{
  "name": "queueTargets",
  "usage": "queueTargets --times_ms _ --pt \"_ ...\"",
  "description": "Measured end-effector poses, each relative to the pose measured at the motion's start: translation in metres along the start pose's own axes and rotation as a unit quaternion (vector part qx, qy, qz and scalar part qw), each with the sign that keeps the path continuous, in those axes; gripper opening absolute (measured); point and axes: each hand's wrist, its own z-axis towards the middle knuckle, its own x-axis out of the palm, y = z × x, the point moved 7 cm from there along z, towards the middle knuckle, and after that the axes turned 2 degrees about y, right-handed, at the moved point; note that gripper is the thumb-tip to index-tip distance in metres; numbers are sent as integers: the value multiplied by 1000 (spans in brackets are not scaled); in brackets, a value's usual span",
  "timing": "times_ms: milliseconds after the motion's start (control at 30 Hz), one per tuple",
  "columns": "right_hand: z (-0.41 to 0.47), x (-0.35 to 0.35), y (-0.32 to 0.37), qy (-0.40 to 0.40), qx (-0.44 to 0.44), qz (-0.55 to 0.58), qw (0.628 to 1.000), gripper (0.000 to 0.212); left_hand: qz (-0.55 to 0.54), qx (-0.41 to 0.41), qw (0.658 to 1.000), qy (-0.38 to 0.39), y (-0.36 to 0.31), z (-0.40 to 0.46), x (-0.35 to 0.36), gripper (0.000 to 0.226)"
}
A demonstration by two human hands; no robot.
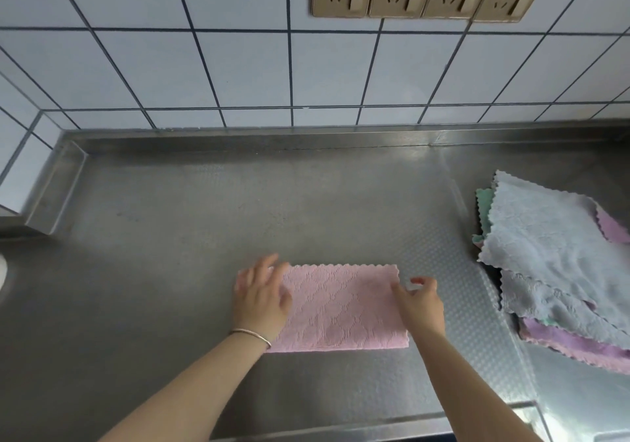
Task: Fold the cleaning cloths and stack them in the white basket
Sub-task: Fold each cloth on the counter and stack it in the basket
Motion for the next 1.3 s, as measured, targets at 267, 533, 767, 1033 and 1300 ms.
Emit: queueTargets --times_ms 267,533,767,1033,1300 --pt "-31 4 -39 61 1 -108 992 51 98 170 945 261 -65 -35 59 102" --pt "-39 3 -39 58 34 -190 979 30 99 111 936 318 -62 -25 54 113" --pt "-52 4 -21 19 -65 -132 989 17 -10 74 943 326 -82 -19 30 88" --pt "-146 44 68 -189 -482 -139 844 9 -539 -247 770 236 -68 -20 -12 36" --pt "-151 92 55 -118 -531 -174 821 66 -438 -306 833 146 5 -23 -36 21"
